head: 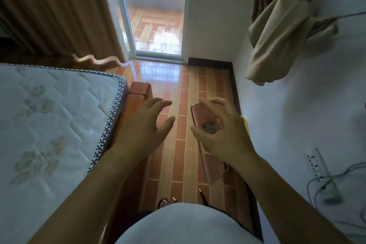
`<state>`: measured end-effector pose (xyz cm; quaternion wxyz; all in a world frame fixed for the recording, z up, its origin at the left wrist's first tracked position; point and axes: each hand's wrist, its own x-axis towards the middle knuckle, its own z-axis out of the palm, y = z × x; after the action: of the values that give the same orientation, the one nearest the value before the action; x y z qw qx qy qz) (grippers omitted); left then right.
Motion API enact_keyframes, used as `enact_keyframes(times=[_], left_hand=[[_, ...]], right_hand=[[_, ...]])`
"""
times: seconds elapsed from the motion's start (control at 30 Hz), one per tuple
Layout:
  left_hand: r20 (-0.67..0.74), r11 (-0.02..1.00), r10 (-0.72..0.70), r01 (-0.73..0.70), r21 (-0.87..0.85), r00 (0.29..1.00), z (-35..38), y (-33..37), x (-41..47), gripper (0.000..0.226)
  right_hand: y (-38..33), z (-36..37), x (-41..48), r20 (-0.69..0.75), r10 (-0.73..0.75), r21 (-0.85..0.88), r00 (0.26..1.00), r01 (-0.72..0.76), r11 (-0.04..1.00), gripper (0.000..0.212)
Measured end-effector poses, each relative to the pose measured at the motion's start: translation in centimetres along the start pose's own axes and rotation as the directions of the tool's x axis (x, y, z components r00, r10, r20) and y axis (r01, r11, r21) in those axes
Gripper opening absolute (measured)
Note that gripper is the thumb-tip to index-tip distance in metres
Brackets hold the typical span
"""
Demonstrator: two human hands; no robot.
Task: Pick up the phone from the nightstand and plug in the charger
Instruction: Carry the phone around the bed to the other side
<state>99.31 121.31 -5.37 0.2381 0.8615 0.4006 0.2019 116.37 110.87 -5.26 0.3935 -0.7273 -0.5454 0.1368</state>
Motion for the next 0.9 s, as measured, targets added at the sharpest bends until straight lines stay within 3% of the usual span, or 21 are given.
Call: enact_keyframes(times=[0.37,0.63,0.9], left_hand=[[0.058,0.996,-0.089,0.089,0.006,0.994,1.0,-7.0,21.3,0.044],[-0.039,0.983,-0.179,0.180,0.023,0.983,1.3,-9.9,39.3,0.044],[-0.084,0.946,-0.321,0.323,0.016,0.944,0.2,-14.5,49.2,0.045]], right_hand=[[6.0,4.8,22.0,0.057,-0.005,0.012,0.998,0.004,1.000,0.064],[10.2,4.9,42.0,0.108,-0.127,0.053,0.986,0.122,0.991,0.064],[11.4,7.8,54.6,0.209,-0.165,0.088,0.964,0.150,0.985,0.064]])
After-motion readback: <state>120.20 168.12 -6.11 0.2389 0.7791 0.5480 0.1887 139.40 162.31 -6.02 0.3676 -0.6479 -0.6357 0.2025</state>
